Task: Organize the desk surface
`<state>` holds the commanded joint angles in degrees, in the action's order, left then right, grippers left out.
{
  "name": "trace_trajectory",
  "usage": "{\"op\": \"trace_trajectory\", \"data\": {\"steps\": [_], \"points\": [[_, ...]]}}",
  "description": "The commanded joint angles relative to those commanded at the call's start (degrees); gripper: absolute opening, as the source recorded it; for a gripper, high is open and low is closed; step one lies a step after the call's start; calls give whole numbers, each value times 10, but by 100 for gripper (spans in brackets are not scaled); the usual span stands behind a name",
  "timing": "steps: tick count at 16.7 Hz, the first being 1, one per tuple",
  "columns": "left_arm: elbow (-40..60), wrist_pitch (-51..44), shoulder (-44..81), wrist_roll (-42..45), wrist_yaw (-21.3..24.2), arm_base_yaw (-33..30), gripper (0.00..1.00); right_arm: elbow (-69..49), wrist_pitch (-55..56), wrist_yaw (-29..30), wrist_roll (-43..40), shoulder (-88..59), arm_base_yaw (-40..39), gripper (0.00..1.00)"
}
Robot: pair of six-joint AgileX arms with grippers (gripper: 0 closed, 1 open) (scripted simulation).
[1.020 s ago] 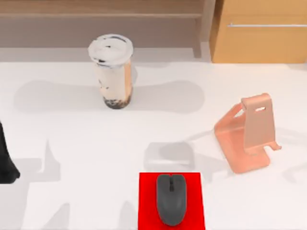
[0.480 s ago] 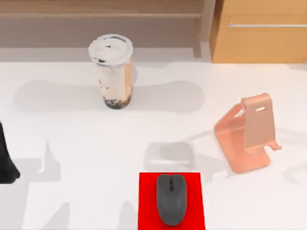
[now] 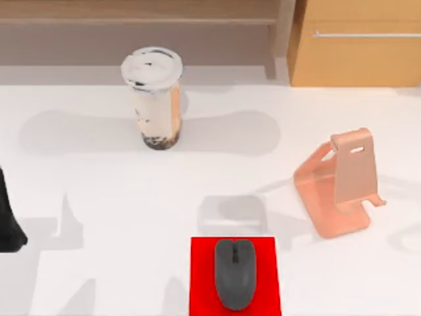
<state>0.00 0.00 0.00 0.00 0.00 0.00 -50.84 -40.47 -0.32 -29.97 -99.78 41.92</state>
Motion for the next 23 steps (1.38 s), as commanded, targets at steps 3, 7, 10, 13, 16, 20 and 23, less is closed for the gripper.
{"op": "trace_trajectory", "data": {"steps": [3,7,10,13,16,20,23], "points": [[0,0,0,0,0,0,100,-11,-24,0,0,11,0,0],[0,0,0,0,0,0,100,-26,-54,0,-1,27,0,0],[0,0,0,0,0,0,100,-35,-72,0,-1,37,0,0],[0,0,0,0,0,0,100,-33,-70,0,0,34,0,0],[0,0,0,0,0,0,100,-30,-59,5,11,48,-19,0],[0,0,0,0,0,0,100,2,-5,29,64,112,-125,0],[0,0,0,0,0,0,100,45,52,53,125,190,-252,0]]}}
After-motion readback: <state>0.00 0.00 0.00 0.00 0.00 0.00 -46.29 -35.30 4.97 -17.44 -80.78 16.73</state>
